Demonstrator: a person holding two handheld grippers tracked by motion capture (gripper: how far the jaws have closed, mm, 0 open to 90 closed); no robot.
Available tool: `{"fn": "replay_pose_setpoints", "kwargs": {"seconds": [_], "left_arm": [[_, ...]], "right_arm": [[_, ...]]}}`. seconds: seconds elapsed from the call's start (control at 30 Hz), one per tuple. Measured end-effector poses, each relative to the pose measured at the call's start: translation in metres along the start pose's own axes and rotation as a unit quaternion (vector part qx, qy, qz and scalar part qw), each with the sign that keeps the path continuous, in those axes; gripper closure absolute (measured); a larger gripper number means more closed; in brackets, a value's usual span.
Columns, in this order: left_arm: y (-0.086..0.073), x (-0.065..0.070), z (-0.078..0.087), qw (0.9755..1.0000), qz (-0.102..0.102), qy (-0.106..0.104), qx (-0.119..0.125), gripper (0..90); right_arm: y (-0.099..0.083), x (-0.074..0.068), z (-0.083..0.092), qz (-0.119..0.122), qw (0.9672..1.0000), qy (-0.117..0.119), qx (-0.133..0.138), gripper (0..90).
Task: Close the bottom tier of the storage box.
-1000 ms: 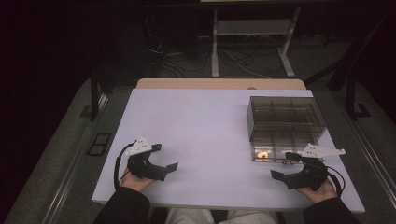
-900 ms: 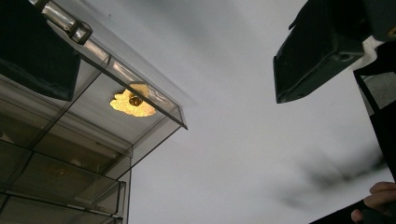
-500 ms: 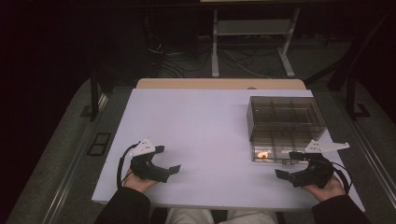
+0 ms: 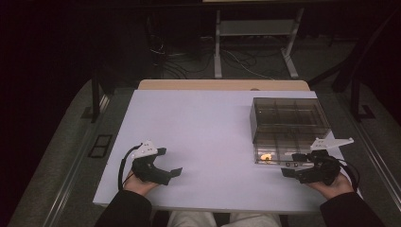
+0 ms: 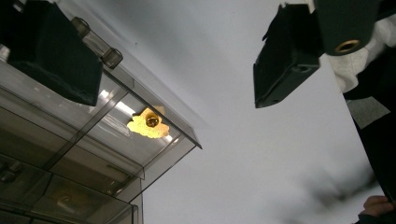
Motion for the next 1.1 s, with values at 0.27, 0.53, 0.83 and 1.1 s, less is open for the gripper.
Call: {"fn": "replay_pose_setpoints", "kwargs": {"seconds": [0.27, 0.53, 0.83, 1.1], "left_arm": [[0.000, 0.000, 0.000, 1.0000, -0.001, -0.001, -0.001, 0.0], [0.000, 0.000, -0.001, 1.0000, -0.001, 0.000, -0.002, 0.0], [0.000, -0.001, -0.001, 1.0000, -0.003, 0.004, -0.005, 0.0], [0.000, -0.001, -0.001, 1.0000, -0.004, 0.005, -0.006, 0.0]], "right_arm": [[-0.005, -0.002, -0.001, 0.006, 0.9996, 0.022, -0.017, 43.2], [-0.016, -0.001, -0.007, 0.014, 0.9978, 0.037, -0.054, 64.3], [-0.026, 0.000, -0.015, 0.015, 0.9948, 0.046, -0.090, 88.9], [-0.033, 0.011, -0.026, 0.004, 0.9926, 0.030, -0.118, 89.1]]}}
Point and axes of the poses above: each handheld gripper's, and its own axes: z roughly backward along the jaws, y roughly out of its top, x roughly to its right, the point moved 9 cm from there along -z, roughly forward along the jaws, and after that the axes turned 13 degrees about z, right-handed, at the moved point
